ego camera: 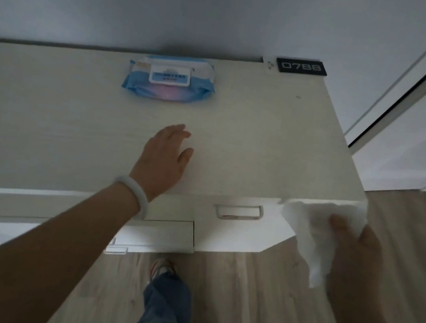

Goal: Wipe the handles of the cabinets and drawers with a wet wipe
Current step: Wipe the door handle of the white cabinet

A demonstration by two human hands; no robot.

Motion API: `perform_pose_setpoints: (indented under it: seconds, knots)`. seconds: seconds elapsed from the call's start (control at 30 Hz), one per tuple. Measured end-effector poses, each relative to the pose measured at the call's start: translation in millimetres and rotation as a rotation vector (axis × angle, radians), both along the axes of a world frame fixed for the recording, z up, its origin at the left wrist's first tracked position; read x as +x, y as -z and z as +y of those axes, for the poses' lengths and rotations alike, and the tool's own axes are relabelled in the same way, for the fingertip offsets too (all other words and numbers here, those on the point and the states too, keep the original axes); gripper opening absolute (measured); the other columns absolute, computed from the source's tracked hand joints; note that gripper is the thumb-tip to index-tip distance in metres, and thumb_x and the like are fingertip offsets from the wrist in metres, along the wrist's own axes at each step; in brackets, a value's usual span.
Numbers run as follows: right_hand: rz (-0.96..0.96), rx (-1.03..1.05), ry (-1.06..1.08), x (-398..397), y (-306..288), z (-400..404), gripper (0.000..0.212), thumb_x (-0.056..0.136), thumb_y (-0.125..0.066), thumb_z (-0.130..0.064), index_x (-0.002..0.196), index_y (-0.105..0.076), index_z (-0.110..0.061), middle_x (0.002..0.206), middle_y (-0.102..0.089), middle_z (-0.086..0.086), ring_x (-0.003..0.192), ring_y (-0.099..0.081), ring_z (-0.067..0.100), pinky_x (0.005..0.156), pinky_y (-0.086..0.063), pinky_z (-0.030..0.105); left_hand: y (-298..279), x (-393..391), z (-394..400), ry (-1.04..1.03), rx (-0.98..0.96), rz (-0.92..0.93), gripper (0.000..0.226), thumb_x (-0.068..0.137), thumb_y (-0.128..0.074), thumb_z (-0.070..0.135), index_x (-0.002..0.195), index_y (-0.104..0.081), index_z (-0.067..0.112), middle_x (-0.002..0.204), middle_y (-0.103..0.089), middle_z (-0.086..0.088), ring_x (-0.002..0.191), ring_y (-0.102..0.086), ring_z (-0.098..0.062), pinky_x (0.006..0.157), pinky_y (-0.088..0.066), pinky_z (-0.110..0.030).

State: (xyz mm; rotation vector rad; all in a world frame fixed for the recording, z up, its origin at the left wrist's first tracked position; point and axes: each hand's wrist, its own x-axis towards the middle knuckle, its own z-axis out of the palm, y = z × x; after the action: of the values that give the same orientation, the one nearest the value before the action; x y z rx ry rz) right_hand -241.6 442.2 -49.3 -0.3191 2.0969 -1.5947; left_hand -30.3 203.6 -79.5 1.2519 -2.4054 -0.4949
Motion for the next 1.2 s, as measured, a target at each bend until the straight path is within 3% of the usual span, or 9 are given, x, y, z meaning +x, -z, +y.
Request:
perform_pose_setpoints:
  seconds: [0.13, 0.23, 0.4, 0.53, 0.73, 0.83, 0.97, 1.13, 1.2]
  knots:
    - [0.321, 0.167, -0.08, 14, 50, -4, 0.01, 0.095, -0.052, -0.006, 0.103, -0.058, -0.004, 0.089, -0.062, 0.007, 0.077, -0.06, 0.012, 0.066, -0.045, 0.032, 25, 4, -12, 0.072, -0.009, -0.354, 0.061, 0.1, -0.025, 0.047, 0.152, -0.02, 0.015, 0.162, -0.009, -0.005, 0.149, -0.006, -0.022, 0.12, -0.005, -0.038]
    - [0.325, 0.182, -0.284, 41, 73, -23, 0.018, 0.101, -0.043, -0.007, 0.113, -0.056, -0.008, 0.097, -0.061, 0.002, 0.076, -0.056, -0.003, 0.065, -0.042, 0.008, 40, 6, -9, 0.067, -0.077, -0.396, 0.074, 0.091, -0.004, 0.056, 0.153, -0.015, 0.018, 0.162, -0.01, -0.005, 0.149, -0.006, -0.022, 0.121, -0.005, -0.04]
    - [0.451, 0.196, -0.317, 77, 100, -48, 0.033, 0.098, -0.049, -0.008, 0.131, -0.05, -0.005, 0.13, -0.039, 0.004, 0.118, -0.043, 0.018, 0.097, -0.042, 0.018, 42, 6, -10, 0.052, -0.115, -0.37, 0.074, 0.09, -0.008, 0.056, 0.153, -0.021, 0.019, 0.16, -0.016, -0.004, 0.149, -0.012, -0.022, 0.12, -0.008, -0.039]
    - [0.391, 0.257, -0.097, 66, 95, -52, 0.026, 0.097, -0.05, -0.007, 0.121, -0.056, 0.002, 0.111, -0.038, 0.007, 0.095, -0.039, 0.015, 0.075, -0.033, 0.0, 43, 5, -10, 0.043, -0.125, -0.362, 0.074, 0.089, -0.009, 0.056, 0.152, -0.024, 0.019, 0.16, -0.018, -0.004, 0.148, -0.014, -0.021, 0.12, -0.009, -0.039]
    - [0.35, 0.124, 0.076, 43, 79, -38, 0.003, 0.094, -0.05, -0.007, 0.093, -0.048, -0.006, 0.09, -0.05, 0.01, 0.071, -0.044, 0.015, 0.057, -0.036, 0.011, 45, 5, -10, 0.031, -0.147, -0.35, 0.072, 0.09, -0.012, 0.054, 0.151, -0.027, 0.018, 0.159, -0.022, -0.006, 0.147, -0.017, -0.022, 0.12, -0.011, -0.04]
    - [0.238, 0.126, -0.131, 55, 87, -50, 0.01, 0.094, -0.055, -0.017, 0.094, -0.05, -0.008, 0.089, -0.052, 0.006, 0.073, -0.051, 0.016, 0.061, -0.041, 0.009, 44, 5, -10, 0.025, -0.153, -0.35, 0.073, 0.09, -0.012, 0.054, 0.151, -0.028, 0.018, 0.159, -0.023, -0.006, 0.147, -0.018, -0.023, 0.12, -0.011, -0.04]
    - [0.079, 0.025, -0.36, 66, 95, -59, 0.024, 0.102, -0.041, -0.018, 0.094, -0.06, -0.029, 0.11, -0.058, 0.003, 0.093, -0.065, 0.016, 0.077, -0.058, 0.031, 44, 5, -9, 0.03, -0.154, -0.349, 0.073, 0.09, -0.012, 0.054, 0.151, -0.027, 0.018, 0.159, -0.022, -0.006, 0.147, -0.017, -0.022, 0.12, -0.011, -0.04]
    - [0.548, 0.204, -0.489, 51, 103, -54, 0.022, 0.094, -0.057, -0.008, 0.108, -0.069, -0.019, 0.116, -0.045, -0.013, 0.086, -0.063, 0.006, 0.073, -0.056, 0.022, 43, 5, -9, 0.027, -0.146, -0.353, 0.071, 0.091, -0.013, 0.053, 0.152, -0.024, 0.019, 0.16, -0.019, -0.005, 0.148, -0.015, -0.022, 0.12, -0.01, -0.039]
    - [0.518, 0.234, -0.563, 50, 108, -55, 0.02, 0.089, -0.067, -0.017, 0.108, -0.071, -0.02, 0.111, -0.054, -0.013, 0.08, -0.064, 0.003, 0.074, -0.058, 0.026, 43, 5, -9, 0.025, -0.14, -0.355, 0.069, 0.091, -0.015, 0.052, 0.152, -0.023, 0.019, 0.16, -0.018, -0.005, 0.148, -0.014, -0.021, 0.121, -0.009, -0.039]
